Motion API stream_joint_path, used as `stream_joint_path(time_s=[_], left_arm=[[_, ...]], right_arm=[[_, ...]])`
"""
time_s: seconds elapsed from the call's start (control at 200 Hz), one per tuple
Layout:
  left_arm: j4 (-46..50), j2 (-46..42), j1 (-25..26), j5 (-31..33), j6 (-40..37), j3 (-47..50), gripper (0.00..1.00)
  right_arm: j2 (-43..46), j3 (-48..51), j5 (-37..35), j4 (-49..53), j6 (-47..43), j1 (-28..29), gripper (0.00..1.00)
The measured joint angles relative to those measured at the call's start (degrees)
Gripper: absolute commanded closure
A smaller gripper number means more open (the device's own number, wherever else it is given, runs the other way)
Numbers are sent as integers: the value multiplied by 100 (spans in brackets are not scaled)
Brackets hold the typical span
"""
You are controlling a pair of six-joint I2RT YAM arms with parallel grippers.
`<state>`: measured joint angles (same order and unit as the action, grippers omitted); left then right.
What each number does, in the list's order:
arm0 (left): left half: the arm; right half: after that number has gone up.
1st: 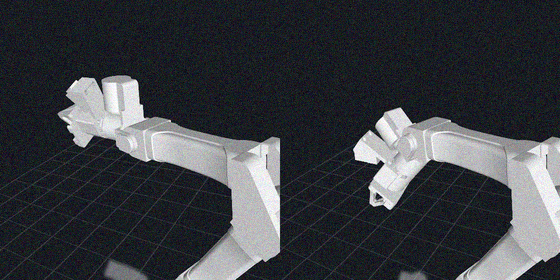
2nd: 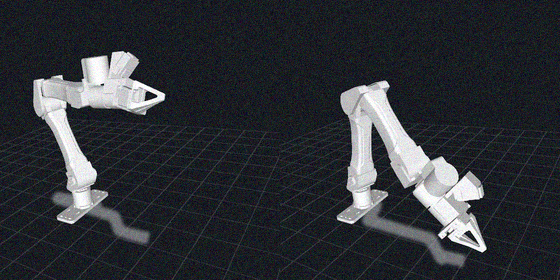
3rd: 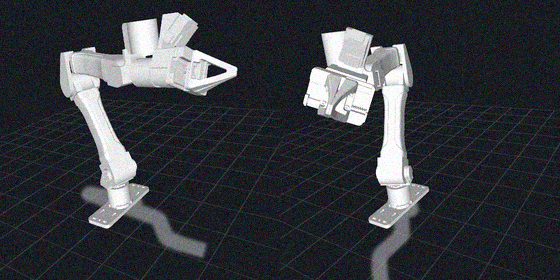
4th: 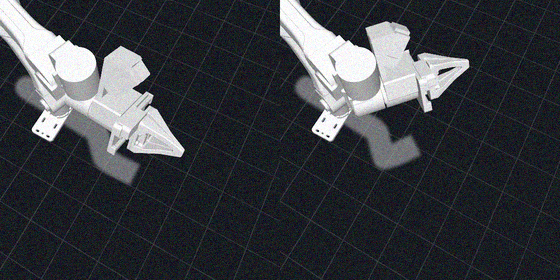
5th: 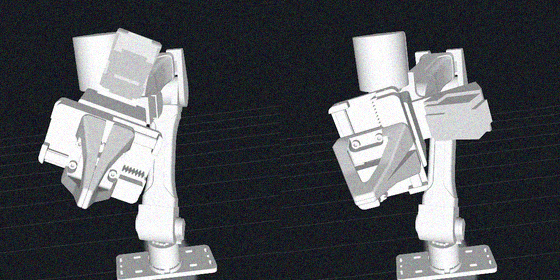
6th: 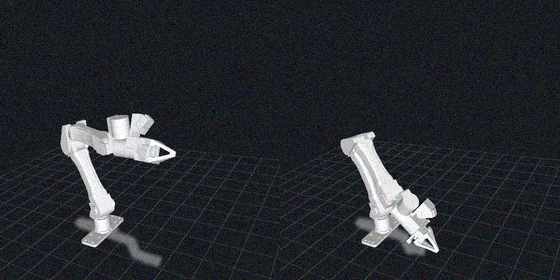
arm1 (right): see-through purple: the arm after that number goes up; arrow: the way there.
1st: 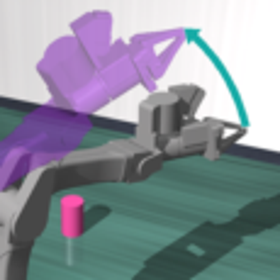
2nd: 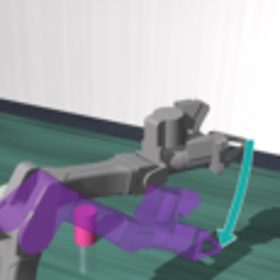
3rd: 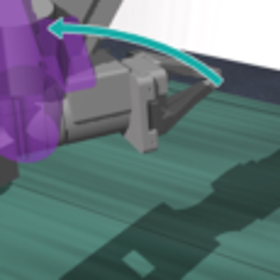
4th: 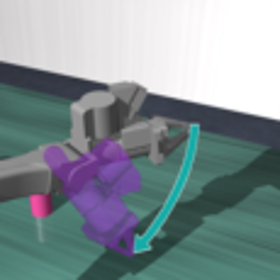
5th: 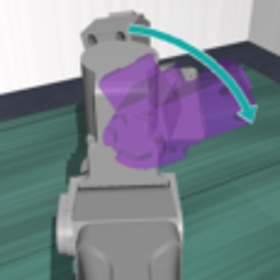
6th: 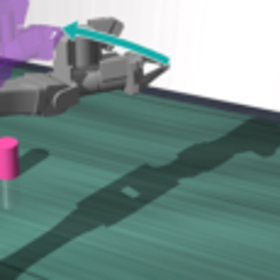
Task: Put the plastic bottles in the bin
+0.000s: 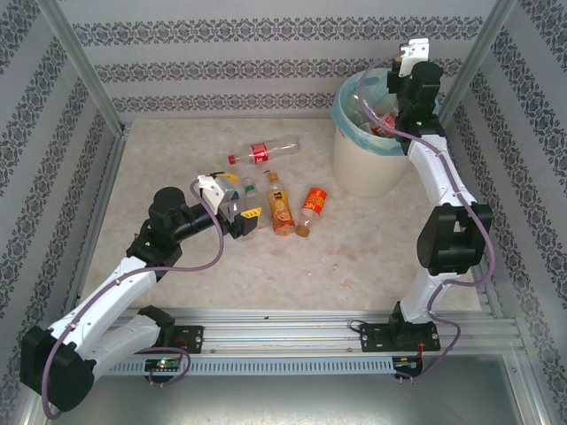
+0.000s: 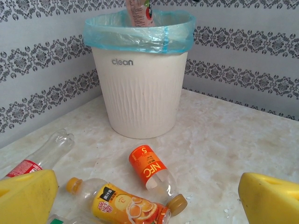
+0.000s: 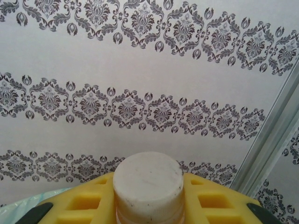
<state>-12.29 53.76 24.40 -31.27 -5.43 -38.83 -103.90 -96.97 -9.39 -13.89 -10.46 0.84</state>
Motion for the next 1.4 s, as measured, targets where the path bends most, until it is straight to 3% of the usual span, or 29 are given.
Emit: stream_joint_path(time_s=[0.33,0.505,0.919,1.079,1.154,1.224,1.254,1.309,1.404], left_arm=[[81,2,4,0,-33,-11,0],[131,2,74,0,-46,-11,0],[173,2,153,17,-118,-22,0],[184,2,184,20,-127,-22,0],[197,2,201,22,-144,-22,0],[205,2,216,20,-149,-22,0],[212,2,219,17,-160,-22,0],[249,-2,223,22,-162,-33,0],[275,-4,229,22,-166,-59,0]], right_arm=[[238,901,144,-595,378,-186,100],[225,1163,175,-289,472,-339,100],[-208,409,485,433,466,-411,100],[-376,-11,564,951,446,-411,96],[-363,-94,610,1126,424,-407,87],[-361,-203,691,1349,393,-378,56],[-361,-256,734,1462,389,-367,47],[-361,-348,833,1738,435,-319,40],[-332,-361,1001,2061,525,-181,37]])
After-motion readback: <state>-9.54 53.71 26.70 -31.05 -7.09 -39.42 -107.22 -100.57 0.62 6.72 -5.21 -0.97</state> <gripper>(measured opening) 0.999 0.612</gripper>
